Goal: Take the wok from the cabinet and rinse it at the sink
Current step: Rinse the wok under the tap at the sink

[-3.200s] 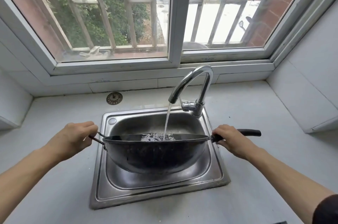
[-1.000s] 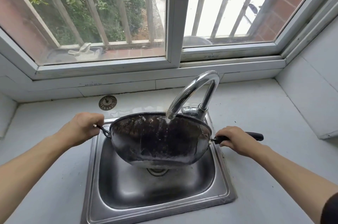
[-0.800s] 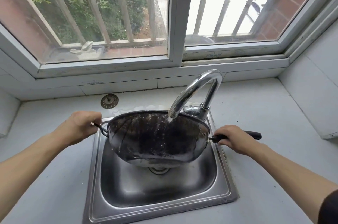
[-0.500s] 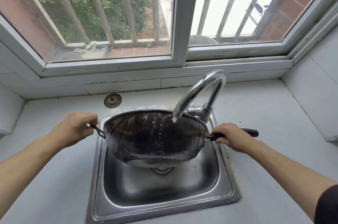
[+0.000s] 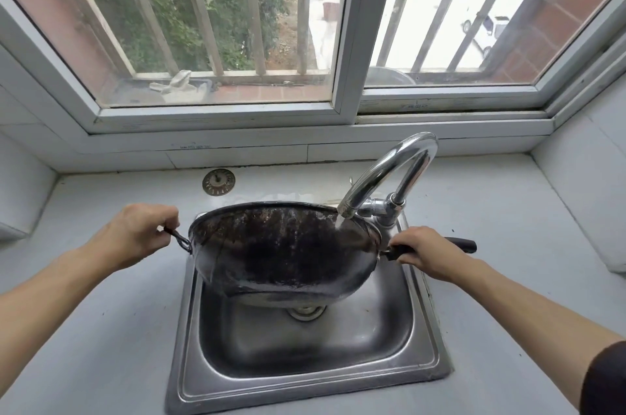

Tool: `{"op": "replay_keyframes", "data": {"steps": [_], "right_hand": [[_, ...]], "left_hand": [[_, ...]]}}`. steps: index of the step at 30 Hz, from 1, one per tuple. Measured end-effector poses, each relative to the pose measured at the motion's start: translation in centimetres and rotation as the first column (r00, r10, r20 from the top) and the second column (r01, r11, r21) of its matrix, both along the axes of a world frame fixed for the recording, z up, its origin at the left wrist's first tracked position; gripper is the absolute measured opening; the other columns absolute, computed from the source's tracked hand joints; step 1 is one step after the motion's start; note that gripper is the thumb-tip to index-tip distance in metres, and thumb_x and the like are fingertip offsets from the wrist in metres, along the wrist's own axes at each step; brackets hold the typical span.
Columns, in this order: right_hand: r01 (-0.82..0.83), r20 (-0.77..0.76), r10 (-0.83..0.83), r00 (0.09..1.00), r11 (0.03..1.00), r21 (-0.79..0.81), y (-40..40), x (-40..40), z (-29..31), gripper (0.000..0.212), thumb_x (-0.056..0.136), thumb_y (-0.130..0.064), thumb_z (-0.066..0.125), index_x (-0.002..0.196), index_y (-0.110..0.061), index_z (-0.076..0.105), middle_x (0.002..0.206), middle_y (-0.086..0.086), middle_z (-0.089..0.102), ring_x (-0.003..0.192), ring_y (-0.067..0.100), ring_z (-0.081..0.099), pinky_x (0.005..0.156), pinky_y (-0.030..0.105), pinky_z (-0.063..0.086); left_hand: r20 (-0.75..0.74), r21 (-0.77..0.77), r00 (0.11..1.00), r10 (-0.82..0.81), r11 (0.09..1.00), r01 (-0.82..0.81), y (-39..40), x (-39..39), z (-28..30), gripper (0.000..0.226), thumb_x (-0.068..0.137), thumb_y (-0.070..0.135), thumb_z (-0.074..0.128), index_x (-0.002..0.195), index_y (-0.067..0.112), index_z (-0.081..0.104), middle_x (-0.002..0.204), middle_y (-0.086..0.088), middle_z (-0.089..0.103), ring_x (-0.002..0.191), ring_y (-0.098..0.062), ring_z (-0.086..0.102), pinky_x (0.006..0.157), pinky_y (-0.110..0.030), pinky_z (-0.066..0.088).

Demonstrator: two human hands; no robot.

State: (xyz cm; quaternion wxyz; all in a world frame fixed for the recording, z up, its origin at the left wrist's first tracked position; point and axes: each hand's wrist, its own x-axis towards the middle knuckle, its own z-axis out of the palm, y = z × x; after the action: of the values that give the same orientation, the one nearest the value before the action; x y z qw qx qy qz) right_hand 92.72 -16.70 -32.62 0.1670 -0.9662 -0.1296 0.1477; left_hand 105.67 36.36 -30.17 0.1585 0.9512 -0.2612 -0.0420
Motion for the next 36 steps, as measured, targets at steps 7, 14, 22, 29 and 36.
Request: {"op": "replay_keyframes", "data": {"steps": [7, 14, 22, 29, 36], "right_hand": [[0.020, -0.018, -0.020, 1.000, 1.000, -0.009, -1.2, -1.0, 0.5, 0.013, 0.079, -0.019, 0.073, 0.087, -0.020, 0.064, 0.077, -0.010, 0.061, 0.077, 0.011, 0.050, 0.071, 0.028, 0.040], [0.080, -0.014, -0.080, 0.997, 0.996, -0.026, -3.0, -2.7, 1.3, 0.014, 0.080, -0.021, 0.074, 0.091, -0.021, 0.065, 0.077, -0.012, 0.060, 0.079, 0.010, 0.049, 0.072, 0.027, 0.038], [0.129, -0.005, -0.129, 0.992, 0.991, -0.018, -4.5, -4.3, 1.4, 0.014, 0.080, -0.019, 0.073, 0.091, -0.023, 0.066, 0.078, -0.014, 0.062, 0.081, 0.009, 0.050, 0.074, 0.026, 0.040], [0.149, 0.023, -0.148, 0.989, 0.988, -0.034, -4.3, -5.4, 1.6, 0.015, 0.084, -0.021, 0.070, 0.098, -0.020, 0.065, 0.088, -0.008, 0.065, 0.089, 0.013, 0.050, 0.080, 0.031, 0.043], [0.133, 0.062, -0.131, 0.989, 0.991, -0.028, -4.1, -6.4, 1.8, 0.018, 0.086, -0.018, 0.068, 0.102, -0.016, 0.062, 0.098, -0.003, 0.059, 0.095, 0.017, 0.049, 0.083, 0.030, 0.042]], "left_hand": [[-0.016, -0.011, 1.000, -0.011, 1.000, 0.011, -1.1, -0.1, -0.3, 0.034, 0.061, -0.004, 0.068, 0.076, 0.025, 0.057, 0.067, 0.013, 0.061, 0.060, -0.021, 0.057, 0.055, -0.034, 0.049], [-0.016, -0.023, 0.998, -0.059, 0.998, 0.058, -3.6, 0.1, -0.3, 0.033, 0.064, 0.000, 0.070, 0.075, 0.027, 0.056, 0.065, 0.011, 0.059, 0.056, -0.019, 0.053, 0.053, -0.035, 0.049], [0.108, -0.003, 0.979, -0.173, 0.985, 0.174, -5.7, -0.5, 0.4, 0.033, 0.064, -0.004, 0.070, 0.078, 0.020, 0.052, 0.071, 0.012, 0.051, 0.052, -0.024, 0.043, 0.048, -0.034, 0.043], [0.155, 0.016, 0.966, -0.208, 0.978, 0.208, -6.4, -1.1, 0.8, 0.032, 0.062, -0.009, 0.070, 0.076, 0.014, 0.054, 0.070, 0.005, 0.051, 0.051, -0.025, 0.041, 0.046, -0.034, 0.042], [0.145, 0.011, 0.967, -0.208, 0.978, 0.208, -6.3, -1.3, 0.7, 0.036, 0.062, -0.007, 0.071, 0.075, 0.019, 0.050, 0.071, 0.012, 0.045, 0.050, -0.025, 0.044, 0.046, -0.036, 0.044]]}}
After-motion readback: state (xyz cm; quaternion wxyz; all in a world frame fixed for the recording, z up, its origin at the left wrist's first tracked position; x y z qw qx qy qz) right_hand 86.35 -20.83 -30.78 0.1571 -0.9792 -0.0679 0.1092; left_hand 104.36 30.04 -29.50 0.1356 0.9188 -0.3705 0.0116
